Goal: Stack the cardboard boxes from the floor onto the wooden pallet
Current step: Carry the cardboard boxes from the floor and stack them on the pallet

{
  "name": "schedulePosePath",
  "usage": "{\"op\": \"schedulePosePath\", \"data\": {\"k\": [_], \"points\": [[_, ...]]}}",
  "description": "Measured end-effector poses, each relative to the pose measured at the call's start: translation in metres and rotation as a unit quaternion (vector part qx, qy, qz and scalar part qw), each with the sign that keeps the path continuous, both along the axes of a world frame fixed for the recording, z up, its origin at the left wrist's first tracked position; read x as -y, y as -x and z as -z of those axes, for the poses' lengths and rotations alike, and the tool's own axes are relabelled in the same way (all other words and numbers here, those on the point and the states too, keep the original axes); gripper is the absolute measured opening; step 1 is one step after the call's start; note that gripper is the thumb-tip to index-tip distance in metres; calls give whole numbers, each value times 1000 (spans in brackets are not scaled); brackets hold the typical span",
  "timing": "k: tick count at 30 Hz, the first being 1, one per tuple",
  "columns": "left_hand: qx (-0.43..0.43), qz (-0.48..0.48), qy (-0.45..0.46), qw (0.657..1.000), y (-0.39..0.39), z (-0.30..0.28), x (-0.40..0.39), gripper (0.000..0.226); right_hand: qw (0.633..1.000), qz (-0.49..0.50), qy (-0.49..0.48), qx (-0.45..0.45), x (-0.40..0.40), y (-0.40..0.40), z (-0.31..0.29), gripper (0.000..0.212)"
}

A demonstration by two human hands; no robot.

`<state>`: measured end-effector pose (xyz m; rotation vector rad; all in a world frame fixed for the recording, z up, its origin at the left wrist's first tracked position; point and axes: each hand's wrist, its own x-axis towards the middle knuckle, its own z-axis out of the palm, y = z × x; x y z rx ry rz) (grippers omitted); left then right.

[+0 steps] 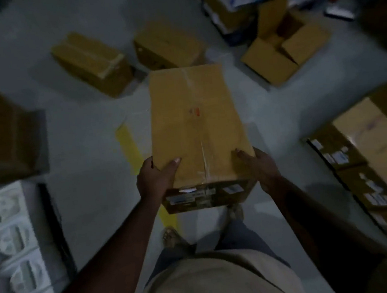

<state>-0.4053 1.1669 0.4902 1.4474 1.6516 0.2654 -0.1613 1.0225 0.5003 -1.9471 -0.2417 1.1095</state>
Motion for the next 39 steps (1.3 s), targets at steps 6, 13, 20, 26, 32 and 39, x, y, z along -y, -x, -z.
{"op": "schedulePosePath", "data": {"k": [6,13,20,26,32,39], "points": [[7,145,-34,989,-162,-21,59,76,985,165,-50,-26,131,-104,-14,17],[35,302,-56,951,-369,-45,175,65,943,330,-52,11,295,-235,-21,40],[68,421,-71,902,-543,-75,279,65,892,444,-61,58,416,-339,-45,29],[111,494,-58,860,-674,-73,345,69,841,527,-39,114,486,-416,-44,31],[138,555,-3,821,-809,-46,388,71,800,581,13,149,529,-512,-39,31],[135,594,-2,793,-945,-39,424,71,775,615,44,142,559,-625,-35,34]]}}
